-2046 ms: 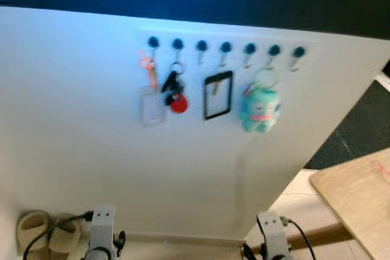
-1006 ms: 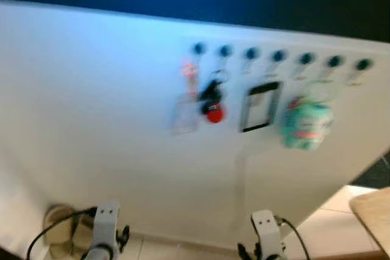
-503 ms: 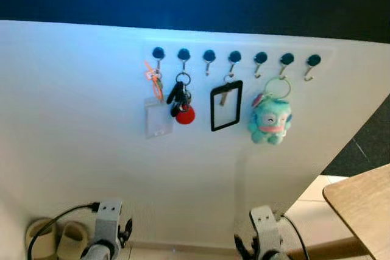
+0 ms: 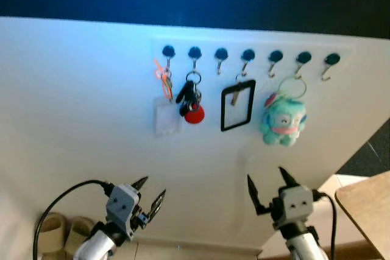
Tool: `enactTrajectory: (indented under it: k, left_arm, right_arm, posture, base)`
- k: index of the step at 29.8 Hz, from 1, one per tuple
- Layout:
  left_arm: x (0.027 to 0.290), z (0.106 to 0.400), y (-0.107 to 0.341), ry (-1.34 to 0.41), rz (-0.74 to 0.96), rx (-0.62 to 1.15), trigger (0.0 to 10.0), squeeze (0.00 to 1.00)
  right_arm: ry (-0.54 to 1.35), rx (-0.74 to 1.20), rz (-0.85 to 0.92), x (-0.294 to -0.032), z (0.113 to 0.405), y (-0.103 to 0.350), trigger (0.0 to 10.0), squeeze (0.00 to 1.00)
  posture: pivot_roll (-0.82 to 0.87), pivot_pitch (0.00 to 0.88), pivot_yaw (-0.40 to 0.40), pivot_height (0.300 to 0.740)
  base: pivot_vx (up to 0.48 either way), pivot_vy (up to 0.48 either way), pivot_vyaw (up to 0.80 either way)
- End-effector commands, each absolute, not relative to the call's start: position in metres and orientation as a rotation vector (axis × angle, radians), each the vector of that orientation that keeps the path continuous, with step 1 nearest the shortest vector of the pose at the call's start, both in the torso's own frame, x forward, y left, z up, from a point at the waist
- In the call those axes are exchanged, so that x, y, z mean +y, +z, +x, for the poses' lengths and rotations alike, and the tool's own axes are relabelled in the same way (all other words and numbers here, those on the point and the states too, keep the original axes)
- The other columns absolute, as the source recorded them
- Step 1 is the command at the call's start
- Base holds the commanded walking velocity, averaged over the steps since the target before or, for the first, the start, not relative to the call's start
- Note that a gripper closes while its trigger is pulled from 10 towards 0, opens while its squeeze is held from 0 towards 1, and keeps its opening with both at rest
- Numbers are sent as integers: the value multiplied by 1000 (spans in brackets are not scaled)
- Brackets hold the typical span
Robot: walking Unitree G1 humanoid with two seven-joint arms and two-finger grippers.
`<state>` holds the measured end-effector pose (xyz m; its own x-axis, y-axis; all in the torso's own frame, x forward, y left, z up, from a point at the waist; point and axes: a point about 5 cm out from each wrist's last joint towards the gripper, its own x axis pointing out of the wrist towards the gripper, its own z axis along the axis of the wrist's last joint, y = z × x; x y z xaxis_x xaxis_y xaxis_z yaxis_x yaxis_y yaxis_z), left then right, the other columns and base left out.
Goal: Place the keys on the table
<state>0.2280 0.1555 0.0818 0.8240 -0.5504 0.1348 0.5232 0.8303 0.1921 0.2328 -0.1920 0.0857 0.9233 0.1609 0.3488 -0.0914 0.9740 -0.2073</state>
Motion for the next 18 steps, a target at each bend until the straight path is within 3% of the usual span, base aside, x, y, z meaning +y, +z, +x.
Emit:
enactTrajectory:
  k: [1,2,3,4,5,6,14,15,16,17,18]
  left_arm:
    - [150,225,92,-615,151,-207,10000,0]
    - [146,226,102,-627,155,-241,10000,0]
    - [142,227,111,-638,157,-270,10000,0]
    - [142,227,111,-638,157,-270,10000,0]
    - [138,229,119,-644,157,-299,10000,0]
    - [137,229,124,-648,156,-311,10000,0]
    - [130,226,136,-689,162,-307,10000,0]
    - [129,225,137,-691,165,-304,10000,0]
    - [128,225,137,-697,168,-301,10000,0]
    - [128,225,137,-701,173,-296,10000,0]
    - [126,224,137,-712,181,-289,10000,0]
  right_arm:
    - [137,-422,-156,-188,229,99,10000,0]
    - [151,-459,-139,-183,227,109,10000,0]
    - [169,-493,-117,-179,224,118,10000,357]
    - [169,-493,-117,-179,224,118,10000,357]
    - [190,-523,-96,-174,221,126,10000,624]
    - [200,-532,-87,-172,218,129,10000,1000]
    - [135,-491,-88,-176,206,133,10000,1000]
    - [123,-482,-90,-177,206,133,10000,855]
    - [110,-471,-91,-179,205,131,10000,294]
    - [96,-460,-86,-181,204,131,10000,0]
    - [78,-448,-73,-182,203,131,10000,0]
  posture:
    - [40,78,-18,740]
    - [39,78,-18,740]
    - [38,79,-17,740]
    - [38,79,-17,740]
    - [38,80,-16,740]
    - [35,79,-14,740]
    - [33,84,-11,740]
    - [32,84,-9,740]
    - [32,84,-9,740]
    - [34,85,-7,740]
    - [32,86,-5,740]
  base:
    - [0,0,0]
    - [0,0,0]
    - [0,0,0]
    - [0,0,0]
    - [0,0,0]
    - [0,0,0]
    - [0,0,0]
    - [0,0,0]
    - [0,0,0]
    - [0,0,0]
    - [0,0,0]
